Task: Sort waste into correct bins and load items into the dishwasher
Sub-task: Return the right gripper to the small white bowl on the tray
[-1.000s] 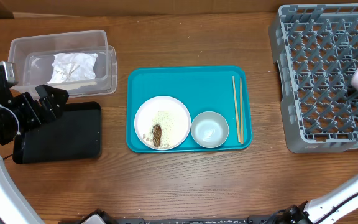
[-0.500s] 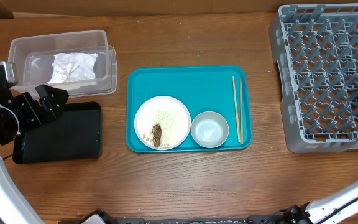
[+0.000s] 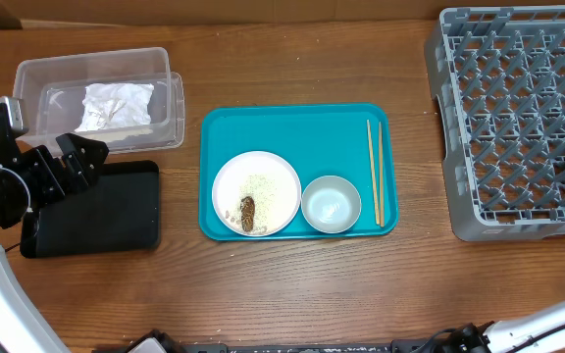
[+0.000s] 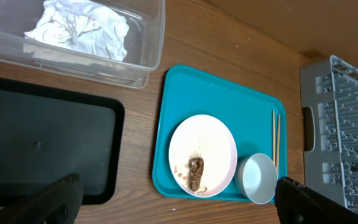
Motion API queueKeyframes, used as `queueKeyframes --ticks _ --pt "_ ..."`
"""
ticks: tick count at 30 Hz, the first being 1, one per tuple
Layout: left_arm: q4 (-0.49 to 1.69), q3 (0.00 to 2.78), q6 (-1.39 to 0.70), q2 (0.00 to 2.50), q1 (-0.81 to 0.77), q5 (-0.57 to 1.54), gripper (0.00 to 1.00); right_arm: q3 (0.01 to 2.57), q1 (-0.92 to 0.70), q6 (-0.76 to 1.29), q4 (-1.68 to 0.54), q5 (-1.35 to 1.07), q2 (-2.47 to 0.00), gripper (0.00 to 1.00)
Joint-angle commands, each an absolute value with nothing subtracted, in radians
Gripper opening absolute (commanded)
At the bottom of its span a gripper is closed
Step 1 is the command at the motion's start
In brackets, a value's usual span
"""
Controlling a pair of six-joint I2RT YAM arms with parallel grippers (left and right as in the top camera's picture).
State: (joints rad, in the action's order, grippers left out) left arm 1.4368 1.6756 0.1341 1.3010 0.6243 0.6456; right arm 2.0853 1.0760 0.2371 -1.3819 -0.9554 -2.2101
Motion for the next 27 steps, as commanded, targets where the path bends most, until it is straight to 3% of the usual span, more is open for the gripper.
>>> queueKeyframes --ticks 1,7,21,27 --pt "1.436 1.682 0.15 1.302 0.628 0.646 1.0 2.083 1.087 0.341 -1.39 -0.762 -2.103 0.27" --pt "1.436 1.682 0.15 1.302 0.628 0.646 1.0 2.083 1.087 0.369 -1.397 -0.745 -2.049 0.35" --pt "1.436 1.682 0.15 1.302 0.628 0.646 1.0 2.083 1.039 0.365 -1.407 -0.778 -1.934 0.34" --pt "1.436 1.682 0.15 1.302 0.628 0.646 1.0 2.083 0.924 0.206 -1.494 -0.858 -1.871 0.32"
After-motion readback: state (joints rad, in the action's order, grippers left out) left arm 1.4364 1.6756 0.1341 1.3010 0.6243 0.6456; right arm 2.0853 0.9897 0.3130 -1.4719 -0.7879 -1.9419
